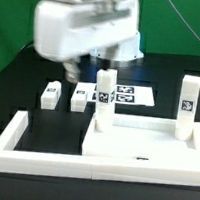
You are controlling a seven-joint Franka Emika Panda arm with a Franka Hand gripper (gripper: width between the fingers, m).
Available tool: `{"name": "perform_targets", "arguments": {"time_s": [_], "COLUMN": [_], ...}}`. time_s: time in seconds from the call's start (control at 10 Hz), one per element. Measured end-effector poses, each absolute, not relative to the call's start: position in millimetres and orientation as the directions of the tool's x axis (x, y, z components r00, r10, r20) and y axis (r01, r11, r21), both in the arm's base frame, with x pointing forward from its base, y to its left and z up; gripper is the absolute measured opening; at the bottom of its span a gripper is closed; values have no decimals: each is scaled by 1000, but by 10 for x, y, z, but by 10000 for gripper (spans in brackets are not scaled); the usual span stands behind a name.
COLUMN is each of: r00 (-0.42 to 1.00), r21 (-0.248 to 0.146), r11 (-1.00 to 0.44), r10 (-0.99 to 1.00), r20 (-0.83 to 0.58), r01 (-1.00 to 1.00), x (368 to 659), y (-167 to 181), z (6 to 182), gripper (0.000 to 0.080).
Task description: Assemble desk
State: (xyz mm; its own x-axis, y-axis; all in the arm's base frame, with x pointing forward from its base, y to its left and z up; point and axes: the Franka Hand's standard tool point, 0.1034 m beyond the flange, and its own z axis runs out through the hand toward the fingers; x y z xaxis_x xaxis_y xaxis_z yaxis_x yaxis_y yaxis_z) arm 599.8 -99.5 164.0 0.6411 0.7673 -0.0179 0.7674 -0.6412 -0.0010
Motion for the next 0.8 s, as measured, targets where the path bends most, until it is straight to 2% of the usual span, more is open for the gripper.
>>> {"name": "perform_targets", "arguments": {"time_s": [0.1, 0.2, 0.6, 0.7, 0.8], "r00": [722, 778, 912, 959, 986], "r21": [-8, -18, -21, -63, -82], "r11": [-722, -778, -912, -958, -984], "r10": [692, 628, 410, 282, 161], "r20": [-12, -12, -13, -8, -31], "r01": [692, 628, 410, 281, 158], "x": [5879, 5788, 5798, 5673, 5474], "y": [-1162, -1192, -1167, -1290, -1446], "z": [1655, 1593, 1582, 1506, 1396], "gripper": [649, 649, 649, 649, 649]}}
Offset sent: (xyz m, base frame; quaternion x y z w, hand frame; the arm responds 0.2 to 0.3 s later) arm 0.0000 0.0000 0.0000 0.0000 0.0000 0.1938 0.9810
